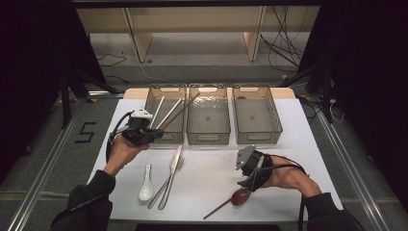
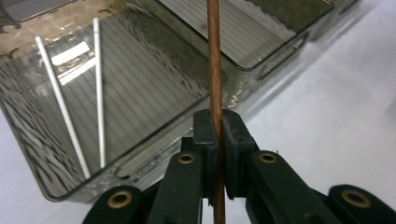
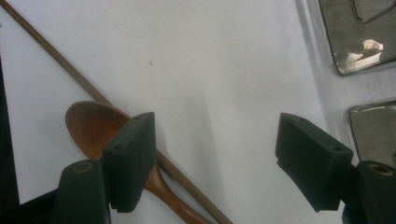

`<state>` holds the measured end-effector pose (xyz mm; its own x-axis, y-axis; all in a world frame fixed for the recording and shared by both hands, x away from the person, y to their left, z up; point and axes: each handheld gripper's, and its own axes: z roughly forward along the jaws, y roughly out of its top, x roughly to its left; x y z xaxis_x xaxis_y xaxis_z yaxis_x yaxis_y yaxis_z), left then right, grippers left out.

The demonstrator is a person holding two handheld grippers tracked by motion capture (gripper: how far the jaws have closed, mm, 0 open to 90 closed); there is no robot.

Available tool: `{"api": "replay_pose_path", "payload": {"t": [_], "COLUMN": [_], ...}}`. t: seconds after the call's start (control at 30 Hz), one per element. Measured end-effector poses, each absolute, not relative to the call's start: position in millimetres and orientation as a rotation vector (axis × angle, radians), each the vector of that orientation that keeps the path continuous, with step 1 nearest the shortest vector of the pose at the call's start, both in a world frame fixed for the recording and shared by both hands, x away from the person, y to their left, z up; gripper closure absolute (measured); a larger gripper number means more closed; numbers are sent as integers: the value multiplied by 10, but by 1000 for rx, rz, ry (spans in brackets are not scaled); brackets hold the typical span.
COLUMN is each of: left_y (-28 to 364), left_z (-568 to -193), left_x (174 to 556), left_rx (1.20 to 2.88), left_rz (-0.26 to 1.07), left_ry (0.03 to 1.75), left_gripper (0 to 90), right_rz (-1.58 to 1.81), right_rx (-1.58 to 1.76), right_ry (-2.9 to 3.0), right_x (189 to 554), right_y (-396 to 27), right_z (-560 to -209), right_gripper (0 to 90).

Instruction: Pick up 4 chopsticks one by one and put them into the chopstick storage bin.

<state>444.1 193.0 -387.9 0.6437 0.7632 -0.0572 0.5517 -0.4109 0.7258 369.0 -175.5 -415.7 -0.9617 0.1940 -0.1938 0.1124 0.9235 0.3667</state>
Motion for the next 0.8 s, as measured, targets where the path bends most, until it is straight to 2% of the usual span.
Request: {"api": "replay_pose_path", "payload": {"t": [0.3,0.8], "left_y": [2061,2181], "left_z": [-3833,-3930], "left_x": [4769,5143], "left_rx": [2106,2070], "left_rz": [415,405], "left_ry": [1114,1251], "left_gripper": [854,853], "right_rz": [536,550], "right_rx": [240,253], "right_ry": [2864,2861], "right_x": [3658,3645], "right_y": [-1781,-1818], "right_z": [-4160,-4152], "right_gripper": [296,284]}}
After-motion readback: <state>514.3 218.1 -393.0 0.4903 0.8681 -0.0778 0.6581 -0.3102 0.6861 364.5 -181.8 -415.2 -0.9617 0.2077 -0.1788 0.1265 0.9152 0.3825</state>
